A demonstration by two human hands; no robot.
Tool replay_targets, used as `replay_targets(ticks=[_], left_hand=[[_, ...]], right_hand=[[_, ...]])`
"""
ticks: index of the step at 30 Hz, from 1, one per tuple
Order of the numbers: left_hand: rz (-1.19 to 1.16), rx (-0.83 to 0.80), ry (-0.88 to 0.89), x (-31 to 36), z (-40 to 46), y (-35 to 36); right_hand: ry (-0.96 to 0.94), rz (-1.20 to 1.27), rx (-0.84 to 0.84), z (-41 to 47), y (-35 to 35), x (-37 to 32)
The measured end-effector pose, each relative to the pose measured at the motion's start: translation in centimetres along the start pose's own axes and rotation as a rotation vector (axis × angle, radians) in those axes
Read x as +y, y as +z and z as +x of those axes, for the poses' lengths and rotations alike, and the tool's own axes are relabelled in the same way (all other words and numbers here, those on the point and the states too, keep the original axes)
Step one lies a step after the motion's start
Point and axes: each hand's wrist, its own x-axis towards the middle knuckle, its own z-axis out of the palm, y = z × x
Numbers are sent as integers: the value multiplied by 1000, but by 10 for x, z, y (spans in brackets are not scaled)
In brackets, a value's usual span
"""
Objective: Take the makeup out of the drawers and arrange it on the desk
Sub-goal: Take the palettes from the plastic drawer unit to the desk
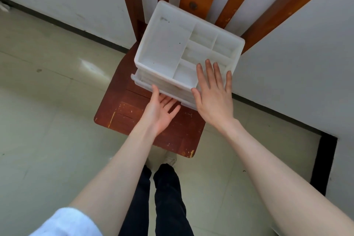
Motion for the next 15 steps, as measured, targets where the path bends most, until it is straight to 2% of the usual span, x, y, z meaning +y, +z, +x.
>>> replay_targets(ticks=[8, 15], left_hand=[[15, 101, -43, -21, -41, -53], [16, 153, -56, -26, -53, -63]], right_hand=[[10, -15, 0, 1, 1, 0], [35, -9, -19, 1, 2, -2]])
